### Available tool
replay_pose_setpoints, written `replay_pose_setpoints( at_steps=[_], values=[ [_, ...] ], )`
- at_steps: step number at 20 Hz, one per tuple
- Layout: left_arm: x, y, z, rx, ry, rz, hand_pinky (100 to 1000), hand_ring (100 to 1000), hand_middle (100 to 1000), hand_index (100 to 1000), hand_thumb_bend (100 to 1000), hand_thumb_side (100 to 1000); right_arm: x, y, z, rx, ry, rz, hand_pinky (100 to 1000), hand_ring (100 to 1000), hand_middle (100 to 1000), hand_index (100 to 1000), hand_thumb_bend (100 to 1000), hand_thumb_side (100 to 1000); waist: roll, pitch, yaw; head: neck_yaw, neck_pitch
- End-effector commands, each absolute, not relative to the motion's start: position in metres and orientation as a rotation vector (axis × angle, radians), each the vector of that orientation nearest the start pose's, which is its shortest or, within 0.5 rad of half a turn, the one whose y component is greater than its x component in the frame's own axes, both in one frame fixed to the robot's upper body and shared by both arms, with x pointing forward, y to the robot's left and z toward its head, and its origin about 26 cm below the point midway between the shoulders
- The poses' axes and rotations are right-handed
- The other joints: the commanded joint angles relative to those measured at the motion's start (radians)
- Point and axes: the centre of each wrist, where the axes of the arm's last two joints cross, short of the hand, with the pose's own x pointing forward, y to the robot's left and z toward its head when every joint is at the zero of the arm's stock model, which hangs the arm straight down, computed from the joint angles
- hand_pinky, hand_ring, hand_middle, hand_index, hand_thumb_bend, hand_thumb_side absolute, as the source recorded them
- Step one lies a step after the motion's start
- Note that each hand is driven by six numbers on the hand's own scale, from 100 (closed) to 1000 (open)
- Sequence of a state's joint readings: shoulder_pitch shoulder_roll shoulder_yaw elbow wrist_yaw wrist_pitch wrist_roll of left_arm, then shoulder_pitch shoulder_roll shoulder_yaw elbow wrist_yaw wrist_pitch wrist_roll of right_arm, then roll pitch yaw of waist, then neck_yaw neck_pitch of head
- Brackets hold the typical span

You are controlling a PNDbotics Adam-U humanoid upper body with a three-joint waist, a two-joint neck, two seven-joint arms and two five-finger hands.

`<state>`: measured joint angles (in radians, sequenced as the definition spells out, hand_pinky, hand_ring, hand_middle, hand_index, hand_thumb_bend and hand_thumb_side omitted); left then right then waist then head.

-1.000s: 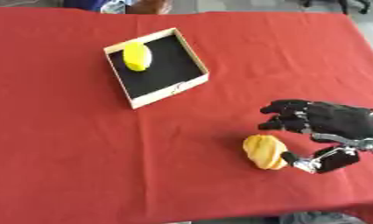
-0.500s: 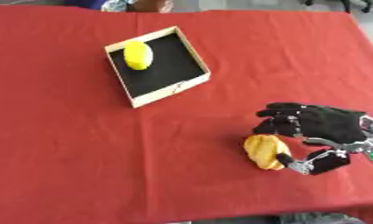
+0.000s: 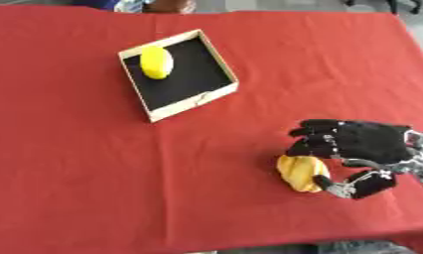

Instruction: Pick up objects on the table and place them in the box.

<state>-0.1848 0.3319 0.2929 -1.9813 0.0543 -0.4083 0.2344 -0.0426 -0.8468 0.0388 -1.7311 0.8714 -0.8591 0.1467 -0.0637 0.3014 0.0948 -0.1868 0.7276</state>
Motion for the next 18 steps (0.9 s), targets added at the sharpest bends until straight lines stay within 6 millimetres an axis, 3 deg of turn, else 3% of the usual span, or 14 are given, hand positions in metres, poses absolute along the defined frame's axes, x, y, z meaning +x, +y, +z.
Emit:
replay_pose_setpoints(
  at_steps=[1, 8, 11, 18],
  values=[
    [0.278, 0.343, 0.195, -0.647, 3.527, -0.118, 905, 747, 814, 876, 180, 759, 0.287, -0.392, 0.147, 0.913, 2.019, -2.612, 932, 958, 604, 838, 100, 291, 0.003, -0.013, 0.002, -0.004, -0.007],
    [0.278, 0.343, 0.196, -0.642, 3.523, -0.123, 904, 745, 811, 876, 183, 757, 0.295, -0.377, 0.158, 0.972, 1.930, -2.518, 871, 845, 434, 648, 108, 368, 0.003, -0.012, 0.009, -0.011, -0.001],
    [0.278, 0.343, 0.196, -0.640, 3.522, -0.125, 904, 744, 811, 877, 186, 758, 0.297, -0.374, 0.156, 0.953, 1.897, -2.509, 854, 798, 390, 573, 100, 343, 0.003, -0.012, 0.011, -0.012, -0.002],
    [0.278, 0.343, 0.196, -0.637, 3.526, -0.122, 904, 744, 811, 876, 194, 759, 0.299, -0.375, 0.152, 0.920, 2.029, -2.429, 806, 685, 347, 529, 100, 302, 0.002, -0.014, 0.012, -0.013, -0.006]
  ],
)
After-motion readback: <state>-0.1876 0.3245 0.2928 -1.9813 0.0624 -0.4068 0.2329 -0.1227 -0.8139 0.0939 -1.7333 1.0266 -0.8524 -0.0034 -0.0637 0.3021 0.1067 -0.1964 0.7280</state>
